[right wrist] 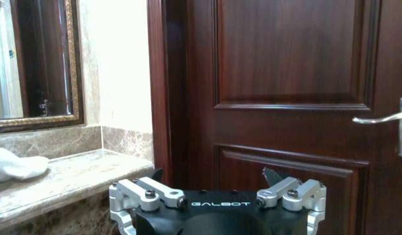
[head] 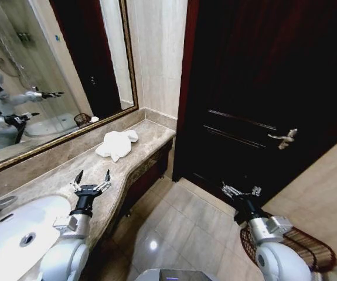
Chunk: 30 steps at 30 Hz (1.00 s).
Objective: Discard the used towel into the hamper.
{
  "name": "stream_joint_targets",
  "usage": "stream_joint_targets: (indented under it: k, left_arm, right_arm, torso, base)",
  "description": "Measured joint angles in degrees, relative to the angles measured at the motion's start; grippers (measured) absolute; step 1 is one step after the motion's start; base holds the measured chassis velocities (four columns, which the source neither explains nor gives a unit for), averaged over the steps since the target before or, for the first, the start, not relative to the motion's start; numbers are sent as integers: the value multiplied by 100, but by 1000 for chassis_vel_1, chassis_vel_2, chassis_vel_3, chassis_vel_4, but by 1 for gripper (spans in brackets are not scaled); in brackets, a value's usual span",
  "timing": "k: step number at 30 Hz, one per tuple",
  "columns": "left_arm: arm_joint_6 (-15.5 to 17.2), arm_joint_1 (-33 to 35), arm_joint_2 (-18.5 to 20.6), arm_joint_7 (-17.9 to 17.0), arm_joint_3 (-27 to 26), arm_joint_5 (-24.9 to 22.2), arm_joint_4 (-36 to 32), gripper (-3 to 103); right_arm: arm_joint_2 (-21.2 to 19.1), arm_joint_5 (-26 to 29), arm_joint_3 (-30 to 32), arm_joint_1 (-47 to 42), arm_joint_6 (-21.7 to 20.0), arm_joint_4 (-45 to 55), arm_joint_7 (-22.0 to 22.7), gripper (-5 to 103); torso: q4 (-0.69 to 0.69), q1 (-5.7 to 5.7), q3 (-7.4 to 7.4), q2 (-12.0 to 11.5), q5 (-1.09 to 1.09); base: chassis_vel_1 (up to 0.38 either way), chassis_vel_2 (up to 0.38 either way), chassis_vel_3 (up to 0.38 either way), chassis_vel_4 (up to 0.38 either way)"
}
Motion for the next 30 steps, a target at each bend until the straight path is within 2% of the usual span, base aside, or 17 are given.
stream_joint_targets:
  k: [16,21,23,24,25,28,29,30]
  left_arm:
    - [32,17,-43,9,12,31,-8,100]
    - [139,-53,-7,-136,51,14,0,100]
    - [384,-107,73,-261,61,-63,-44,100]
    - [783,-170,197,-460,65,-266,-158,100]
    - [783,-170,197,-460,65,-266,-158,100]
    - [1728,-527,548,-916,81,-1039,-323,100]
    - [1728,-527,548,-916,81,-1039,-323,100]
    - [2032,-716,699,-1065,99,-1283,-324,100]
  right_arm:
    - [-25,-3,-26,4,-98,12,-133,100]
    - [-48,10,-48,44,-115,-12,-76,100]
    - [-63,18,-47,54,-110,-41,-40,100]
    - [-81,25,-37,53,-88,-76,-12,100]
    - [-81,25,-37,53,-88,-76,-12,100]
    - [-95,29,-14,24,-27,-127,17,100]
    - [-95,29,-14,24,-27,-127,17,100]
    - [-89,25,-5,9,-7,-142,19,100]
  torso:
    - [1,1,0,0,-1]
    - [2,5,1,-1,-2]
    - [2,4,1,-1,-1]
    - [2,0,0,0,0]
    - [2,0,0,0,0]
    - [2,-4,-1,1,0]
    - [2,-4,-1,1,0]
    - [1,-4,-1,0,-1]
  base:
    - [-148,143,147,-141]
    - [-81,102,110,-65]
    - [0,0,0,0]
    - [0,0,0,0]
    - [0,0,0,0]
    - [0,0,0,0]
    - [0,0,0,0]
    - [0,0,0,0]
